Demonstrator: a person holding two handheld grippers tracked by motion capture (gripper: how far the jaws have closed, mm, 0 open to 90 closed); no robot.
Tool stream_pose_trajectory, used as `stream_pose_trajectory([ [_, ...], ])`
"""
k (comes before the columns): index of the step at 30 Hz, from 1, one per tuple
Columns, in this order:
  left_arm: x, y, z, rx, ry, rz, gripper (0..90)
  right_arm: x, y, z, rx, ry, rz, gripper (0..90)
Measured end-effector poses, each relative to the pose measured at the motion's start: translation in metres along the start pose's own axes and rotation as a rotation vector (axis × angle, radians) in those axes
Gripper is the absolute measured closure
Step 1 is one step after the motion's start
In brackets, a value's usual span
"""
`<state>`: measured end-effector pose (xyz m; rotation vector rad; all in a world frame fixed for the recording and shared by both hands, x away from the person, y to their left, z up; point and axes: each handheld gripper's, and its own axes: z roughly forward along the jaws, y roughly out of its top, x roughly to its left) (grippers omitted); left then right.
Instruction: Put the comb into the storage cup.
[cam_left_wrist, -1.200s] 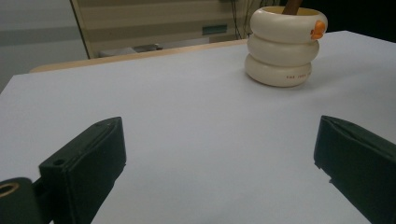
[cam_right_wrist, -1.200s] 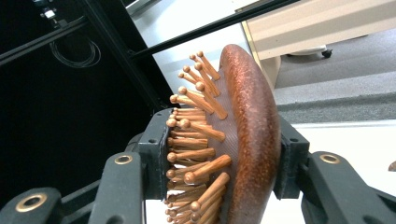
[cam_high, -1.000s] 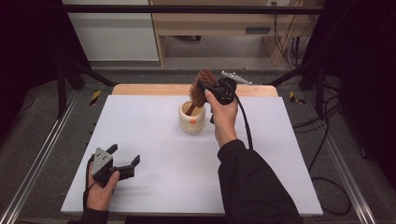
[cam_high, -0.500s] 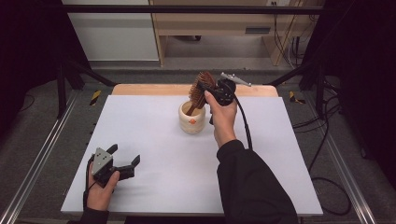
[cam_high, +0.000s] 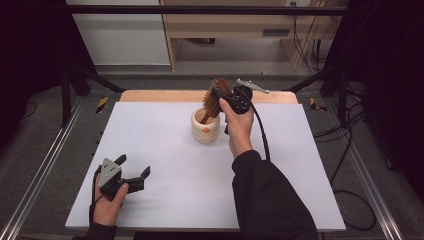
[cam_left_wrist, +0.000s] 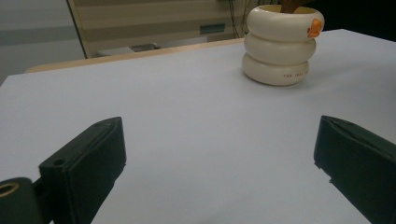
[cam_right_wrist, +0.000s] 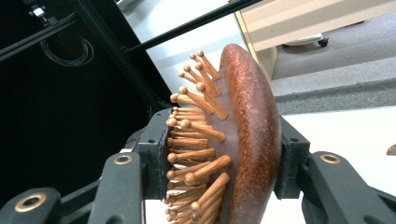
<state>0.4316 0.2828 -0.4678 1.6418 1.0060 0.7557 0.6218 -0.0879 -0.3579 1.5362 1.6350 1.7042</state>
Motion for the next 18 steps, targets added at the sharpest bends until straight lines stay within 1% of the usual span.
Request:
stream_pose_trajectory([
  [18,0.0004,0.0002,-0.0002,0.000,-0.001,-0.001,2.4,-0.0008,-0.0031,0.0026,0.009,-0.002,0.001,49.4],
])
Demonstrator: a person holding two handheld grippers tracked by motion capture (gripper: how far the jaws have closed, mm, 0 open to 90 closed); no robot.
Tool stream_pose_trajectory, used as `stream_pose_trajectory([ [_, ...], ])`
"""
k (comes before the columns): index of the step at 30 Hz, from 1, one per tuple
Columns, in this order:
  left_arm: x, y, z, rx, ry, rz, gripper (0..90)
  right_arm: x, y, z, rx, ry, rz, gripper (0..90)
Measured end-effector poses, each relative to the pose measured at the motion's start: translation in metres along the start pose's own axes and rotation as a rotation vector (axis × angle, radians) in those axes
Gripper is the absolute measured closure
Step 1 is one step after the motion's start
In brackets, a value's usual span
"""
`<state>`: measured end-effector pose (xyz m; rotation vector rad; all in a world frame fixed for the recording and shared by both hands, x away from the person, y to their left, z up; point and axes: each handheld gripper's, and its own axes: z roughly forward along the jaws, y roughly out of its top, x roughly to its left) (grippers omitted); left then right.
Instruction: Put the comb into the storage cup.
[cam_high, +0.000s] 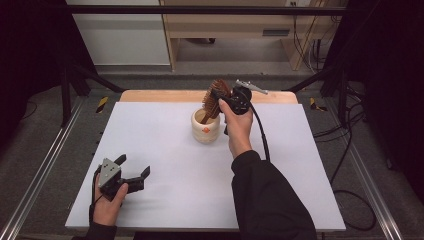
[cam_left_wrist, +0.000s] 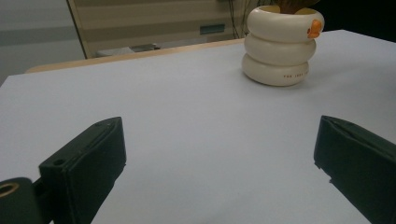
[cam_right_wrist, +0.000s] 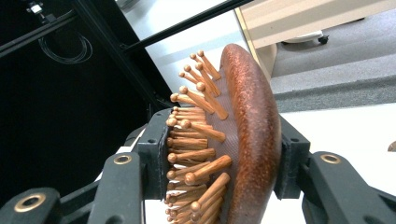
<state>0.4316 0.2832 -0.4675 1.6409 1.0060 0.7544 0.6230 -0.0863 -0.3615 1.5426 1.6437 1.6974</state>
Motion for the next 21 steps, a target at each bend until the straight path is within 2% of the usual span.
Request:
stream_pose_trajectory([
  [21,0.0001,0.0000,0.0000,0.000,-0.001,0.000,2.4,-0.0027,-0.0025,0.0006,0.002,0.002,0.004,49.1],
])
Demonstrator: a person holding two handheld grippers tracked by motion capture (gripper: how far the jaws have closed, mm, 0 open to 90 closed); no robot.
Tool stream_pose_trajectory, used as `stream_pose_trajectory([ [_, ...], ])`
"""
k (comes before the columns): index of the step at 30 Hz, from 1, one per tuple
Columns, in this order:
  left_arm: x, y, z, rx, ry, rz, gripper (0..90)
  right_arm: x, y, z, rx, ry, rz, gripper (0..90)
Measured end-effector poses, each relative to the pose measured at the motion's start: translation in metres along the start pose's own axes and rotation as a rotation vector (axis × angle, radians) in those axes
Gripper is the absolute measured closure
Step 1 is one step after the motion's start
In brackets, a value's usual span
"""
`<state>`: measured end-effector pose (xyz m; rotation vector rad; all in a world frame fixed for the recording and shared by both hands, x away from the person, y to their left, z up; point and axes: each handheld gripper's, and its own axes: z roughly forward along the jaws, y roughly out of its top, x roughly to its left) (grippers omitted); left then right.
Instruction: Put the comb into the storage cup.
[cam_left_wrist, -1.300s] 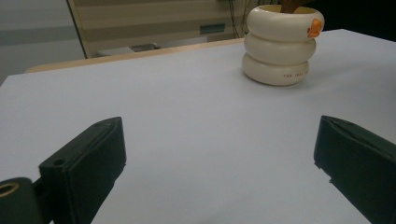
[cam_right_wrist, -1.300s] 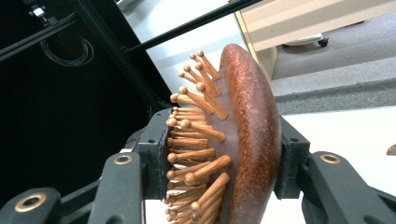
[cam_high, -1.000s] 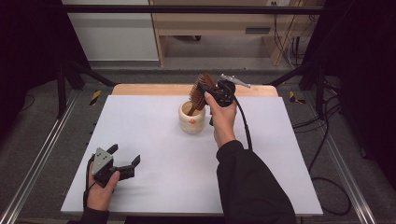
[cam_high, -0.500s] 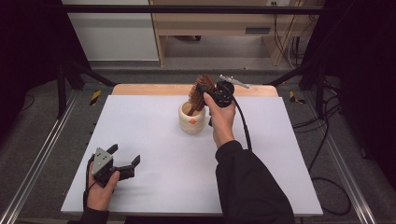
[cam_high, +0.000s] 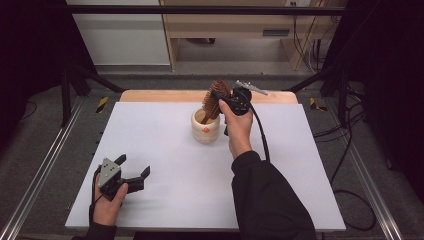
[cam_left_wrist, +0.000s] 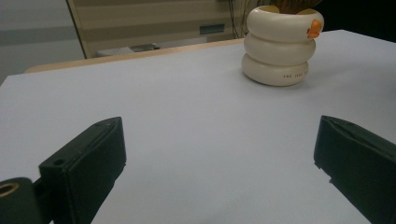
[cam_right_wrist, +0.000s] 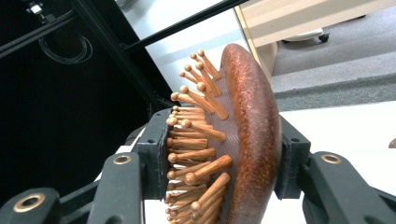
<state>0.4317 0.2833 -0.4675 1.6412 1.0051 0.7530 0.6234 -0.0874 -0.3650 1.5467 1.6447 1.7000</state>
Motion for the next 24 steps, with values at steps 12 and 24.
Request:
stream_pose_trajectory([
  [12,-0.0002,-0.0001,0.0003,0.001,-0.001,0.000,2.4,-0.0050,-0.0006,-0.0011,0.000,0.005,0.024,48.8],
  [24,-0.0006,-0.0002,0.0005,0.004,-0.003,0.001,2.4,-0.0089,-0.0015,-0.0028,-0.001,0.006,0.038,48.3],
])
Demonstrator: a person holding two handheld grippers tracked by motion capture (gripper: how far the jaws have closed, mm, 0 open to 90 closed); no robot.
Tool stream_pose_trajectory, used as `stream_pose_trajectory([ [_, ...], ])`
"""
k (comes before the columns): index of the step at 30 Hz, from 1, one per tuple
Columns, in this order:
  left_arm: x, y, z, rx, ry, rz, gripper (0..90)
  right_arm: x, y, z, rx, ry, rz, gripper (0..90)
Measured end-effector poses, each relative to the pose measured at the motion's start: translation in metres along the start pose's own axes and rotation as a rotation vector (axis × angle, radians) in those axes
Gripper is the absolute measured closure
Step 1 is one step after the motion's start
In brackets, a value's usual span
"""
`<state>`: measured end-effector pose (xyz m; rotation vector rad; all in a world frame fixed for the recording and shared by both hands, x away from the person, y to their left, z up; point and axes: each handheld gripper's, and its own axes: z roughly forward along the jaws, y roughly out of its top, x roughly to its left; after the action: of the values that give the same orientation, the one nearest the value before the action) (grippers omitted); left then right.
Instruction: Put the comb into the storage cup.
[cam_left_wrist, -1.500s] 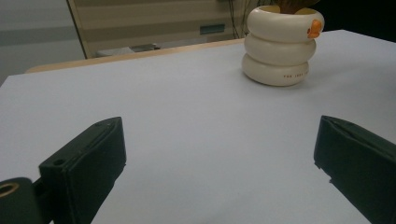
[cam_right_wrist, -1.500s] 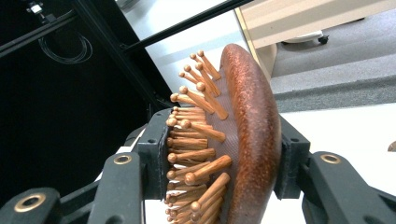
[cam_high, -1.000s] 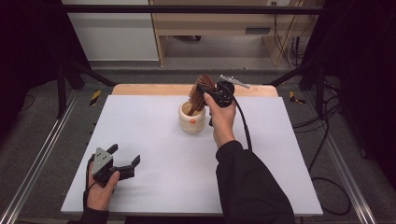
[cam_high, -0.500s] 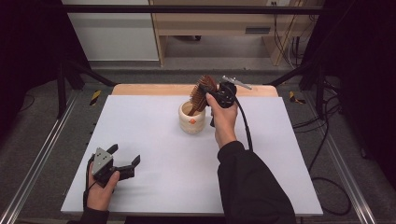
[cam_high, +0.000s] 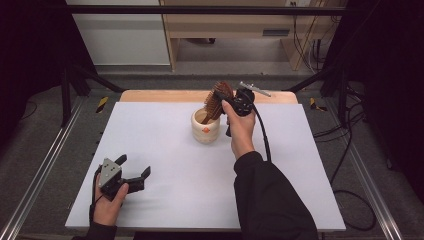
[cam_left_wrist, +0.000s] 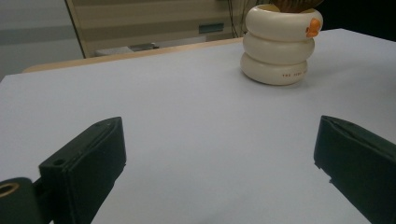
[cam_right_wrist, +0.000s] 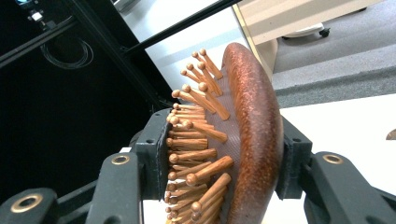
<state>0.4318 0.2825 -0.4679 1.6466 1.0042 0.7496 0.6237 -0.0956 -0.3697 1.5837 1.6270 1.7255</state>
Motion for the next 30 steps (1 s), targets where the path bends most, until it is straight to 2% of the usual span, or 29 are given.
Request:
stream_pose_trajectory([
  [30,0.0002,-0.0003,0.0002,0.002,-0.003,0.000,2.4,-0.0061,-0.0011,-0.0014,0.002,-0.001,0.016,46.6],
])
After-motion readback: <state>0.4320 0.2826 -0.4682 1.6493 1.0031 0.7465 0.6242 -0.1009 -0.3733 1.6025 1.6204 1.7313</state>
